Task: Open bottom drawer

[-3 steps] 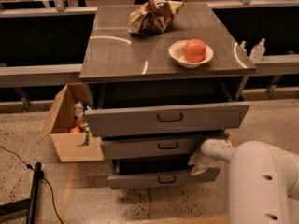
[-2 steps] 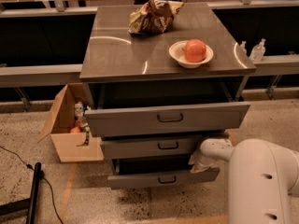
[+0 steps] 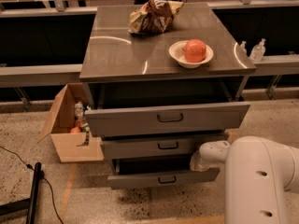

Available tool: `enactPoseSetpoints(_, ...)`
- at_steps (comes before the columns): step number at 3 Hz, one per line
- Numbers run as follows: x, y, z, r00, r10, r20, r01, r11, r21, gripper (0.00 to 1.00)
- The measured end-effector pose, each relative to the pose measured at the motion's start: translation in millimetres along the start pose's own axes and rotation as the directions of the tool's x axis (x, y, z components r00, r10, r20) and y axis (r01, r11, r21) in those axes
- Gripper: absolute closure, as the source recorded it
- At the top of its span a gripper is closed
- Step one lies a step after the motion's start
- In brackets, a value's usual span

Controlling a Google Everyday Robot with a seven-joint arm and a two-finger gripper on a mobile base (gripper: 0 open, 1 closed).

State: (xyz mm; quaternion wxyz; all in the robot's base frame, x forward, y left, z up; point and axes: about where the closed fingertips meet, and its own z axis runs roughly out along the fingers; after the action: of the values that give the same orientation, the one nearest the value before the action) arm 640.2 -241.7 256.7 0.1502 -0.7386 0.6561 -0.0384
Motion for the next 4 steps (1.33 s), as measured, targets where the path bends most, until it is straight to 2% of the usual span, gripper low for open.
enactPoseSetpoints(2,6,-10,16,1.0,0.023,-0.005,-0.022,0.9944,0.104,1.0)
enactPoseSetpoints(4,7,-11,42,1.0,-0.001,0.016,-0.002,0.9831,0.183,1.0)
